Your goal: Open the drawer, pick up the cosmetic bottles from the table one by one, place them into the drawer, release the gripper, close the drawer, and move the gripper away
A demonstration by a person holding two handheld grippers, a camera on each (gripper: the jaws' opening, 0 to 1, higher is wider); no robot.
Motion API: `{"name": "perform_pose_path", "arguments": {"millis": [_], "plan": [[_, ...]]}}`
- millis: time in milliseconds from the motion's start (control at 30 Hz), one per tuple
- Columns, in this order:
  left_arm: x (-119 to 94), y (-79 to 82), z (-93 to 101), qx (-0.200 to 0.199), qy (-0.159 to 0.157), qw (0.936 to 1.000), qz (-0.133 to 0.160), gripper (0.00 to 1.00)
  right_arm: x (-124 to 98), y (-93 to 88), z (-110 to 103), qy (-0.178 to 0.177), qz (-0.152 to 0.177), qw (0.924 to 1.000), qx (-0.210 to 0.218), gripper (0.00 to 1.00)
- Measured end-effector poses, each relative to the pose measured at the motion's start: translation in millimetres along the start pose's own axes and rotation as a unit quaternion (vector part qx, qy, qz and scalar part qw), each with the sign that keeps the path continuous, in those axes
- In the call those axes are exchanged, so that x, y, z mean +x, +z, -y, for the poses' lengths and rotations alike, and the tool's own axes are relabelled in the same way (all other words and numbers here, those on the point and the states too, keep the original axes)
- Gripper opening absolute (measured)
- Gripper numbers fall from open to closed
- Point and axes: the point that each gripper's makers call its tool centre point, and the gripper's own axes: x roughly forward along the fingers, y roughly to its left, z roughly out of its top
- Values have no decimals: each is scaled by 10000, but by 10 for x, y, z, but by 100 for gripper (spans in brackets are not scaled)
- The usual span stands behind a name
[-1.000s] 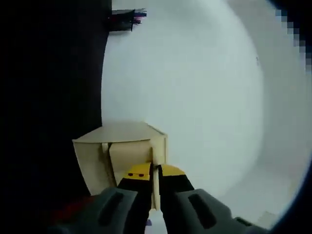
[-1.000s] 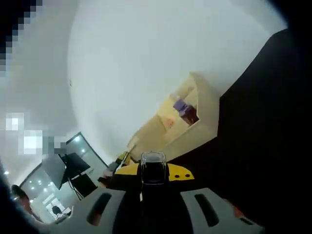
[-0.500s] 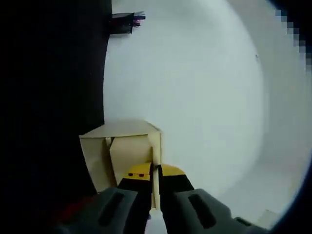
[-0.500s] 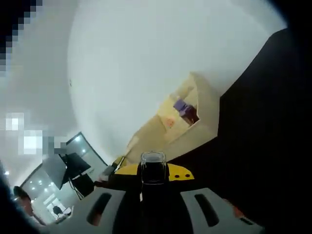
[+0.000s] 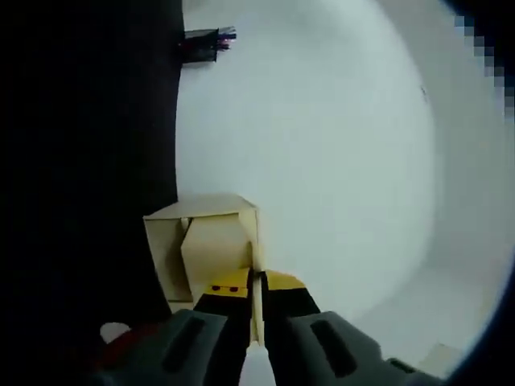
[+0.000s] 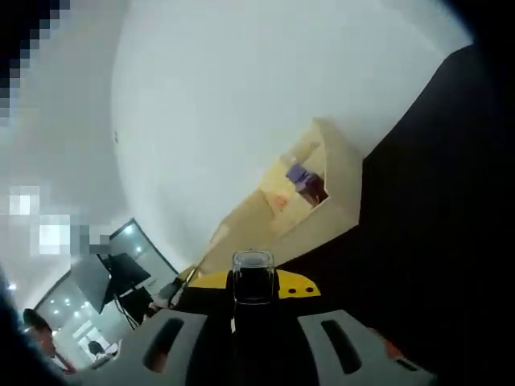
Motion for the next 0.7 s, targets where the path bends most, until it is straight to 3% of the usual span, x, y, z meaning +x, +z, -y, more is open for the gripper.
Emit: {"name": "perform_pose_path", "arguments": {"millis": [533, 700], "plan": [[-320, -72, 29, 272, 195, 9994, -97, 7, 15, 23, 3, 8, 1, 10000, 6, 16], [-392, -98, -15, 157, 217, 9996, -89, 7, 16, 23, -3, 7, -3, 10000, -2, 16]]}}
